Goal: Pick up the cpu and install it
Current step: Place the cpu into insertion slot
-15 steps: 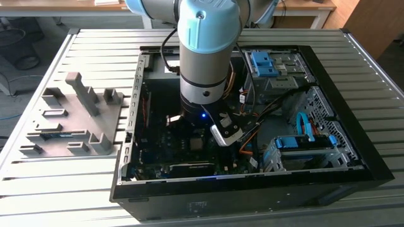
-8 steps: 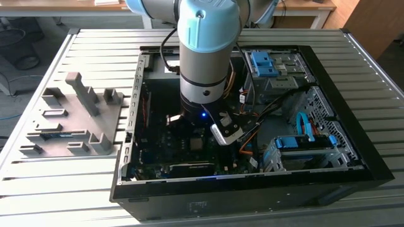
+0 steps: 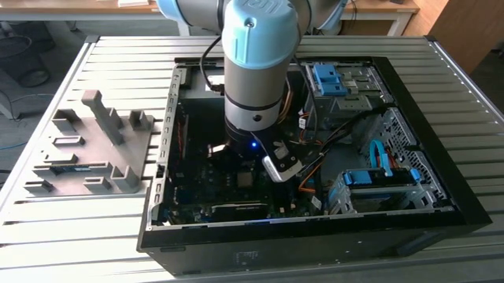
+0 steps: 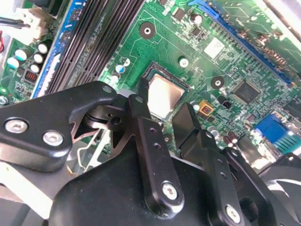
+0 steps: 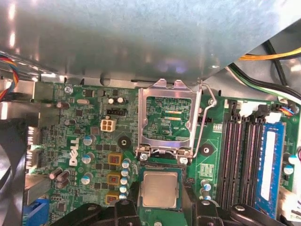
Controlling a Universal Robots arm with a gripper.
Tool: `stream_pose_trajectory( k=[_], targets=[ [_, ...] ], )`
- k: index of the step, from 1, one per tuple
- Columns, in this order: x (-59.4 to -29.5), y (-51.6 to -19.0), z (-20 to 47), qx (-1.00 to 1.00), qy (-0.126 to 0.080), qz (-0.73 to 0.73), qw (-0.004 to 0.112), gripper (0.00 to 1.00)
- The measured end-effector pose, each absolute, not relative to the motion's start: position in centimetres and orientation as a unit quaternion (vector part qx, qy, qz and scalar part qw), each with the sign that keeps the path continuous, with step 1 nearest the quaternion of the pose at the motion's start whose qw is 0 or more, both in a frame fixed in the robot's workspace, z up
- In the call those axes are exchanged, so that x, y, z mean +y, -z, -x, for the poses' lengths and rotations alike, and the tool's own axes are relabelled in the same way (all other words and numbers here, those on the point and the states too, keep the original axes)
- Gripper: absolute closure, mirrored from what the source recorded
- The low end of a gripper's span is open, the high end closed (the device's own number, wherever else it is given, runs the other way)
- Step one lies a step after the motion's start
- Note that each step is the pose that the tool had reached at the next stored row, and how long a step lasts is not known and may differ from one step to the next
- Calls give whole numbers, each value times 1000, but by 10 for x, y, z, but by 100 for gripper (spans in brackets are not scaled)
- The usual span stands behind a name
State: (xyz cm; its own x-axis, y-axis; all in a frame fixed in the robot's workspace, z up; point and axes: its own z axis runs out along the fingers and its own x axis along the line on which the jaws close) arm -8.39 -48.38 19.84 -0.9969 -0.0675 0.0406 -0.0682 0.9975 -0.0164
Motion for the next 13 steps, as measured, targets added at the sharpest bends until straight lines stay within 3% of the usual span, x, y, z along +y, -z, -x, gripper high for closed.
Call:
stream_pose_trajectory(
  k=[13],
  targets=[
    [-479,-191,86,-999,-9,-34,20,53]
  ],
)
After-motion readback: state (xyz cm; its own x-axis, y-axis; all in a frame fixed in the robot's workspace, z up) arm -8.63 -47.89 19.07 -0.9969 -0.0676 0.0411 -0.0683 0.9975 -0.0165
